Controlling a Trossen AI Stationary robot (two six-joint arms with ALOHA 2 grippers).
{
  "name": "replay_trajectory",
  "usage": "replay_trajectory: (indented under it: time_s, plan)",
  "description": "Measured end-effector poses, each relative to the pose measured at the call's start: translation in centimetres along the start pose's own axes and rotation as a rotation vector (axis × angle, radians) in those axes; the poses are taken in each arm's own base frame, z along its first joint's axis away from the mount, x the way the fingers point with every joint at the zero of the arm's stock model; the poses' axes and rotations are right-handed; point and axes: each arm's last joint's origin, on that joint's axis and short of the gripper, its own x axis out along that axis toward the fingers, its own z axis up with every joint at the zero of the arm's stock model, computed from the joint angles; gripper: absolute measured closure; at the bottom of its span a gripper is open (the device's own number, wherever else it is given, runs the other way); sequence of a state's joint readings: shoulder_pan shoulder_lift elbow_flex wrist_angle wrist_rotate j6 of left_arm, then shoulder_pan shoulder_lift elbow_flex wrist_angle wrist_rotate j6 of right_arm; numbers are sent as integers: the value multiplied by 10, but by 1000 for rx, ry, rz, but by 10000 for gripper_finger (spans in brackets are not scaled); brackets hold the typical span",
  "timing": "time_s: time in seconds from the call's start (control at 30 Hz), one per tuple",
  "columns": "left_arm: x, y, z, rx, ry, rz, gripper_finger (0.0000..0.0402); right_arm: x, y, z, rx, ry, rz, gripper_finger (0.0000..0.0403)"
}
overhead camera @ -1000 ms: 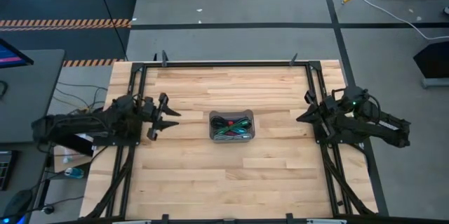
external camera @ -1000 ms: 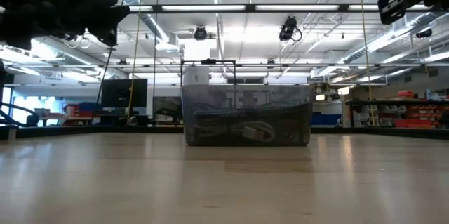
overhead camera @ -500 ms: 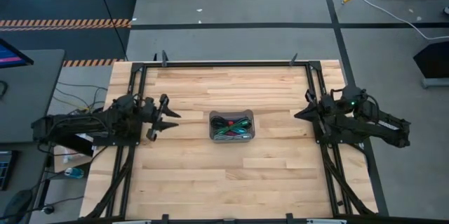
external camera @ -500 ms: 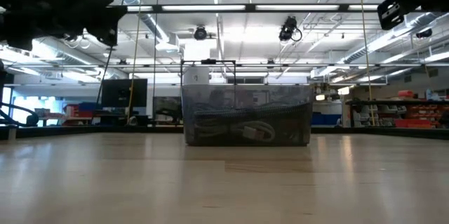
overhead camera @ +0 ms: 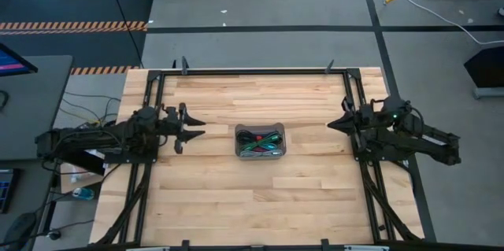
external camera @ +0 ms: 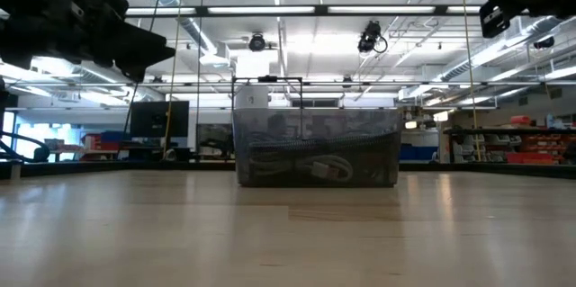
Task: Pick and place USB-C Cables
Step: Return to Home Position
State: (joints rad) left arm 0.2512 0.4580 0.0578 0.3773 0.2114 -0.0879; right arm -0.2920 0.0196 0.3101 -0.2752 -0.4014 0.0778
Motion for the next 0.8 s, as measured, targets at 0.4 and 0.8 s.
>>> replay_trajectory:
  time_s: [0.4,0.8]
  plan:
    - [0,1,-1,-17,7,17,246,22,-15,-59,21,12,-30,396]
    - [0,1,-1,-32,7,17,246,26,-22,-69,165,29,-201,395]
